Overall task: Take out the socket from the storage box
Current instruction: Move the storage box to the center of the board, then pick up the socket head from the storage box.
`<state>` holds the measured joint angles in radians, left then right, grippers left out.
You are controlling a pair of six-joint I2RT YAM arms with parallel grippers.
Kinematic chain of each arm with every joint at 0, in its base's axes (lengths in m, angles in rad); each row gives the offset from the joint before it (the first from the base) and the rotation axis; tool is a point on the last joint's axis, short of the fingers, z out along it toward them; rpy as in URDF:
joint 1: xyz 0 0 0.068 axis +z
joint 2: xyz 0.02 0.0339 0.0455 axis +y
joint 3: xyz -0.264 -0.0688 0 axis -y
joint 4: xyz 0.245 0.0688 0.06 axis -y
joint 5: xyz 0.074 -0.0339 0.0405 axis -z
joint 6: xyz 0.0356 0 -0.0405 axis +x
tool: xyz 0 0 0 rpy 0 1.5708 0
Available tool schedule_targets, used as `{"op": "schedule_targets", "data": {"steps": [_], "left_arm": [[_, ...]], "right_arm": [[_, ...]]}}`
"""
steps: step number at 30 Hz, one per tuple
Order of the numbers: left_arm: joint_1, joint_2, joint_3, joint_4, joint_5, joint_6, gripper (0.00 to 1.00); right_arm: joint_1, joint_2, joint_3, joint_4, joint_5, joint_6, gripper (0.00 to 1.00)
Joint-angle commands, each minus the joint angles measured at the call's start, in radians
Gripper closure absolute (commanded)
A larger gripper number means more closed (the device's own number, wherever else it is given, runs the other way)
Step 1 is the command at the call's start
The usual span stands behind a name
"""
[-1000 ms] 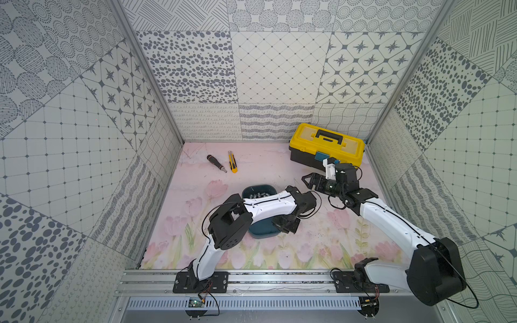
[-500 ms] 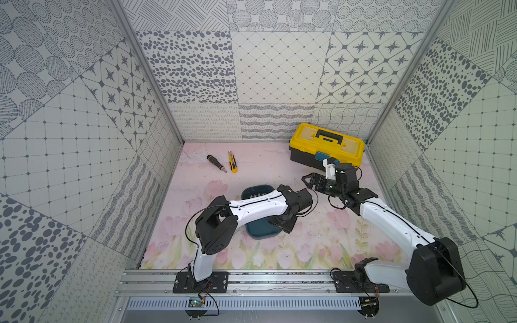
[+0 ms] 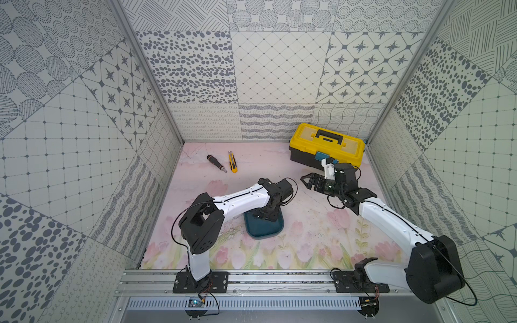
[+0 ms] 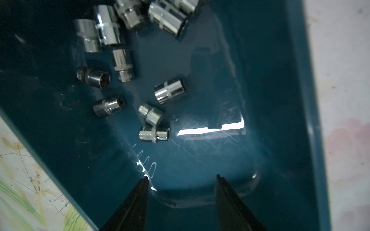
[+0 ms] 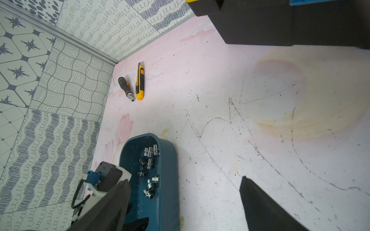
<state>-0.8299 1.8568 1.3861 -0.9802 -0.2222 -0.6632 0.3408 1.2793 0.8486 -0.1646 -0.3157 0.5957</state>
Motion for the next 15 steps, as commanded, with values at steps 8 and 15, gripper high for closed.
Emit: {"op": "schedule_targets", "data": {"steps": [8, 15], "left_arm": [[0.045, 0.052, -0.057, 0.158, -0.023, -0.115, 0.45], [0.049, 0.068, -0.064, 0.180, -0.017, -0.114, 0.45]], "right_arm": [[0.004, 0.023, -0.002, 0.043, -0.018, 0.006, 0.09], [0.003, 0.032, 0.001, 0.045, -0.020, 0.006, 0.09]]}}
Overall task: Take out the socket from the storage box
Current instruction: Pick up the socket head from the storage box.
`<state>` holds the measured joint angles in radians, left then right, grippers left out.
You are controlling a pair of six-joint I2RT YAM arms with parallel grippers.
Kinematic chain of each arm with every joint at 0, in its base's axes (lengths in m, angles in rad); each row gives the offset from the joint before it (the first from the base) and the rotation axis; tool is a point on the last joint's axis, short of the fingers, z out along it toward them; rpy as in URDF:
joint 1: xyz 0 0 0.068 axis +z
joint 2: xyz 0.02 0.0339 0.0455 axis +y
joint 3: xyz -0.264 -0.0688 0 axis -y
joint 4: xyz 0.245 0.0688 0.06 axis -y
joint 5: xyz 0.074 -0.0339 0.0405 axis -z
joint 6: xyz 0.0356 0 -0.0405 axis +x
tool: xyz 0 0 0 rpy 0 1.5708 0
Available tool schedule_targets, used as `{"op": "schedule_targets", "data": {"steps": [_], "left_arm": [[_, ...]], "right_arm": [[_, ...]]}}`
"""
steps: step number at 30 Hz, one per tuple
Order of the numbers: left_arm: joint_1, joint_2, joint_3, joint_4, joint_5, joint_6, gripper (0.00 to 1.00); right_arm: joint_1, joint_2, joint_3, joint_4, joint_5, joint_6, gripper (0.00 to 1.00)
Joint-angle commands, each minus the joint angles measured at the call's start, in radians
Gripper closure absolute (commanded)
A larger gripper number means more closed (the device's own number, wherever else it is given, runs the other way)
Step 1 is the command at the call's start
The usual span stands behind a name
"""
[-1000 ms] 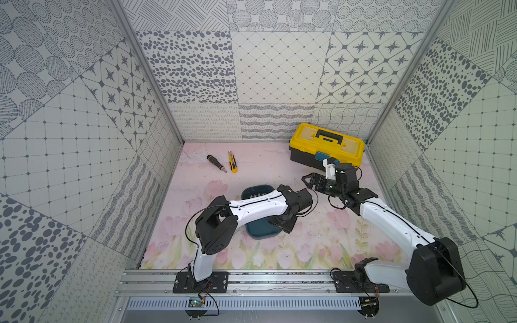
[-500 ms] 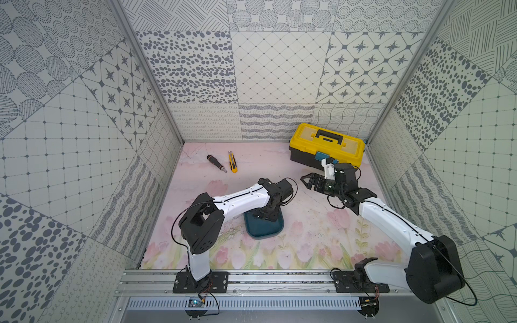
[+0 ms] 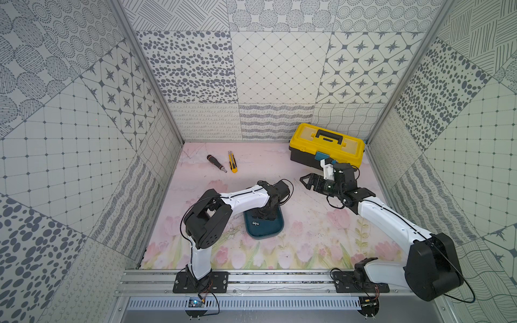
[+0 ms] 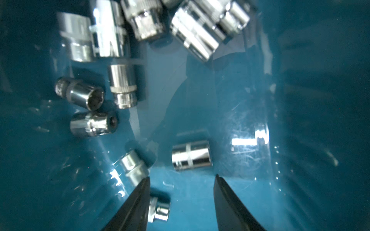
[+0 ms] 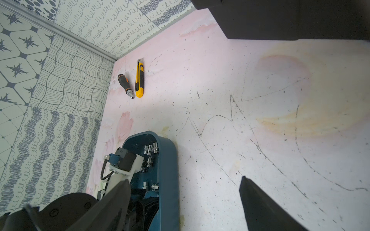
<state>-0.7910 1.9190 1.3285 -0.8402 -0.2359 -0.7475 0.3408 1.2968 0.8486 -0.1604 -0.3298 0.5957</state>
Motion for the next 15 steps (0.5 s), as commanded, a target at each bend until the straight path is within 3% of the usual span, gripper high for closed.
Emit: {"op": "schedule_targets", "data": {"steps": [1, 8, 15], "left_arm": [[0.010, 0.003, -0.016, 0.054, 0.002, -0.027, 0.45], [0.013, 0.003, -0.025, 0.097, 0.030, -0.050, 0.45], [0.023, 0.011, -0.013, 0.104, -0.012, -0.083, 0.45]], "right_arm": [[0.003, 0.015, 0.001, 0.040, -0.007, 0.006, 0.09], [0.003, 0.027, 0.006, 0.038, -0.010, 0.007, 0.09], [0.003, 0.027, 0.006, 0.038, -0.010, 0.006, 0.09]]}}
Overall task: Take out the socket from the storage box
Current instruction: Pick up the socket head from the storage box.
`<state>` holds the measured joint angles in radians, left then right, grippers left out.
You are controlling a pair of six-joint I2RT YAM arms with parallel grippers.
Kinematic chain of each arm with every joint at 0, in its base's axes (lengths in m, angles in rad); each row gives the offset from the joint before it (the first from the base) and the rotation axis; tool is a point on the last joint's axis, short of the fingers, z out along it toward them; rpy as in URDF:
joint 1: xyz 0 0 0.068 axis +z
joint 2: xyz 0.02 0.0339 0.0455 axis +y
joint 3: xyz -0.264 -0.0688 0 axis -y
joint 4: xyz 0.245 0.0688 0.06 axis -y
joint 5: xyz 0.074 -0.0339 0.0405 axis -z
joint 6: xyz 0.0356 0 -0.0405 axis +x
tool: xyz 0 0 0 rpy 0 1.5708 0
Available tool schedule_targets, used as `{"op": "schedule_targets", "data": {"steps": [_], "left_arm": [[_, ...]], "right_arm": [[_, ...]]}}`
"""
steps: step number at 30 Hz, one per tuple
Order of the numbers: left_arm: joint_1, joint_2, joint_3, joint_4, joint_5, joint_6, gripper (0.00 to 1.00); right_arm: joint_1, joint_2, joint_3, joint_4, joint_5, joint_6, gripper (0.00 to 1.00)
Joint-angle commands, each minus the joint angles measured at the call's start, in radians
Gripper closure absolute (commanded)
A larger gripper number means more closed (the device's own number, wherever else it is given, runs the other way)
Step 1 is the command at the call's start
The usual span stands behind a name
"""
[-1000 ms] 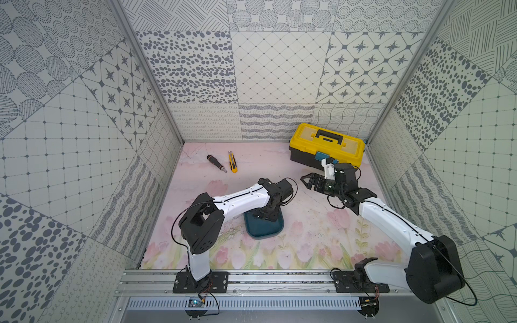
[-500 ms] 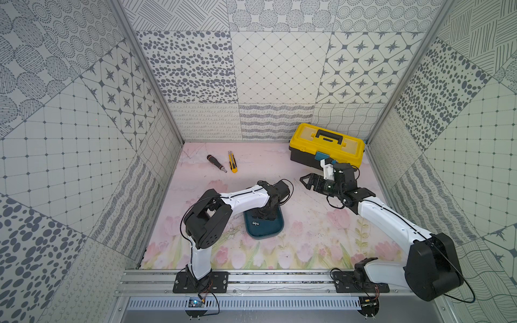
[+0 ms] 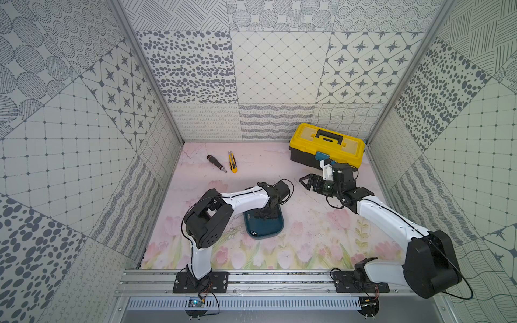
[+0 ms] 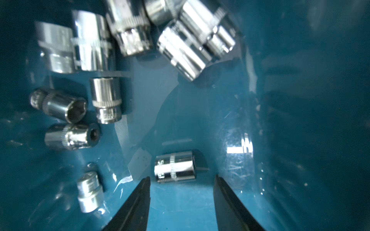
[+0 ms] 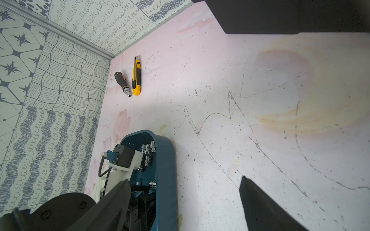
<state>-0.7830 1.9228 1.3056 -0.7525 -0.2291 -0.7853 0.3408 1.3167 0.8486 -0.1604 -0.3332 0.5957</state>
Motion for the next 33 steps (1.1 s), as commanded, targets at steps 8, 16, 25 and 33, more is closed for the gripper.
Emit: {"op": "schedule_targets", "data": {"steps": [8, 16, 25, 33], "left_arm": [[0.022, 0.032, 0.032, 0.023, -0.064, -0.086, 0.48], [0.039, 0.046, 0.045, 0.031, -0.068, -0.104, 0.51], [0.043, 0.042, 0.040, 0.002, -0.049, -0.121, 0.53], [0.042, 0.045, 0.028, 0.004, -0.031, -0.134, 0.60]], "right_arm": [[0.003, 0.008, 0.005, 0.038, -0.006, 0.008, 0.09], [0.003, 0.012, 0.007, 0.036, -0.007, 0.007, 0.09], [0.003, 0.016, 0.012, 0.035, -0.010, 0.006, 0.09], [0.002, 0.015, 0.012, 0.033, -0.010, 0.006, 0.09]]}}
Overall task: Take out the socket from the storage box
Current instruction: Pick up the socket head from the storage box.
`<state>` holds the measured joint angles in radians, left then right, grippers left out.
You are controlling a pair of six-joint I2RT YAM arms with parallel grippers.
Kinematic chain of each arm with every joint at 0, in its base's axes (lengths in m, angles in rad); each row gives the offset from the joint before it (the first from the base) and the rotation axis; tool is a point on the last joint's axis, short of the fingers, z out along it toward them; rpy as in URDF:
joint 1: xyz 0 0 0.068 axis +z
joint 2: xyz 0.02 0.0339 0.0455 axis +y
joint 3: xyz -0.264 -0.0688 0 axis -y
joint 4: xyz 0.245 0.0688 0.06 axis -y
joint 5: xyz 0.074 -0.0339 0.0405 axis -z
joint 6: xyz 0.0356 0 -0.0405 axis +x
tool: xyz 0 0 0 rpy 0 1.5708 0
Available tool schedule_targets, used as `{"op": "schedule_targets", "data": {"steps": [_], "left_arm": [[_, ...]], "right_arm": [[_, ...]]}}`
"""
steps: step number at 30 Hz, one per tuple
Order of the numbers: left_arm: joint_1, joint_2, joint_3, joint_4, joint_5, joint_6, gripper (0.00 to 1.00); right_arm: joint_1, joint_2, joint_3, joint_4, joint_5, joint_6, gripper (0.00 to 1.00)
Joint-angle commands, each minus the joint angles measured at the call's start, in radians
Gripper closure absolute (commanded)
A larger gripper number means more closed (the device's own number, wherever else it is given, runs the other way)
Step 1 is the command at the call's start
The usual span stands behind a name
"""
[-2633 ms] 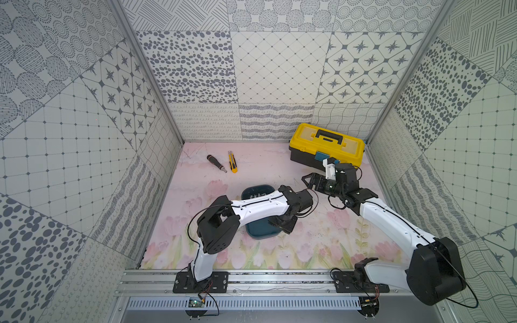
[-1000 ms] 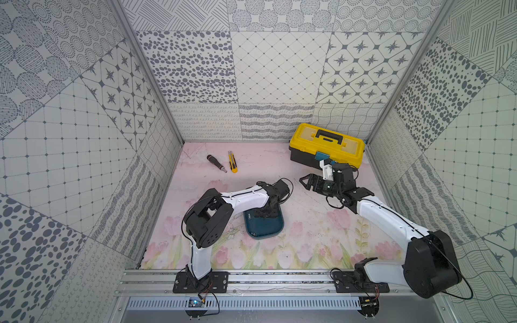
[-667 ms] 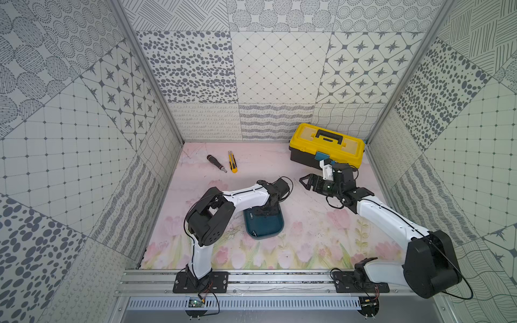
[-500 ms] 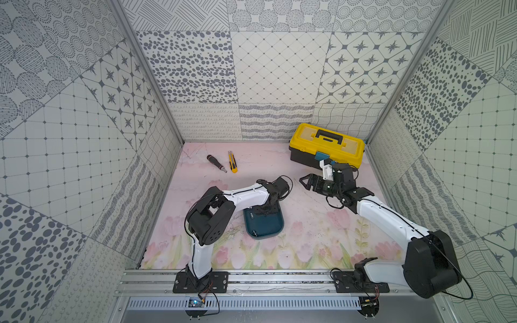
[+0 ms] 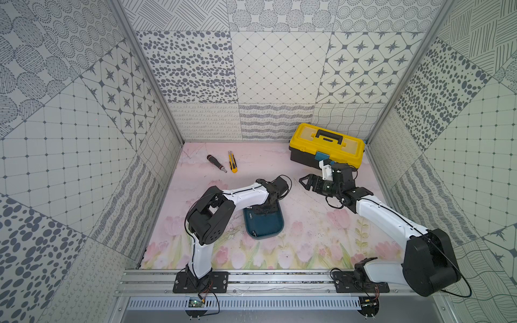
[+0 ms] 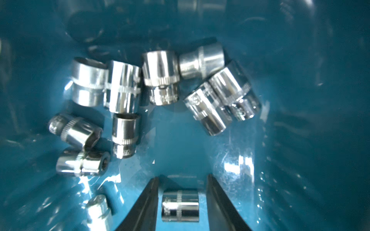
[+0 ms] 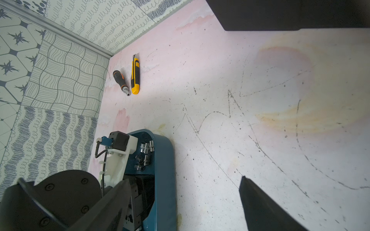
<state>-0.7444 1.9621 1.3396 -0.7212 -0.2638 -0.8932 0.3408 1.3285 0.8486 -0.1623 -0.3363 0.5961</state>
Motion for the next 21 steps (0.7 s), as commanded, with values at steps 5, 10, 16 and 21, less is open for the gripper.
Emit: {"op": "schedule_targets", "data": {"steps": [5, 10, 16, 21], "left_arm": [[0.003, 0.000, -0.016, -0.038, 0.015, -0.039, 0.62], [0.002, -0.015, -0.032, -0.043, 0.021, -0.043, 0.69], [-0.005, -0.037, -0.034, -0.056, 0.023, -0.039, 0.78], [-0.002, -0.078, -0.010, -0.089, 0.022, -0.017, 0.79]], "right_arm": [[0.003, 0.001, 0.012, 0.037, -0.006, 0.007, 0.09], [0.002, 0.002, 0.010, 0.037, -0.007, 0.007, 0.09], [0.003, 0.000, 0.007, 0.038, -0.004, 0.008, 0.09], [0.003, -0.006, 0.003, 0.039, -0.003, 0.007, 0.10]]}}
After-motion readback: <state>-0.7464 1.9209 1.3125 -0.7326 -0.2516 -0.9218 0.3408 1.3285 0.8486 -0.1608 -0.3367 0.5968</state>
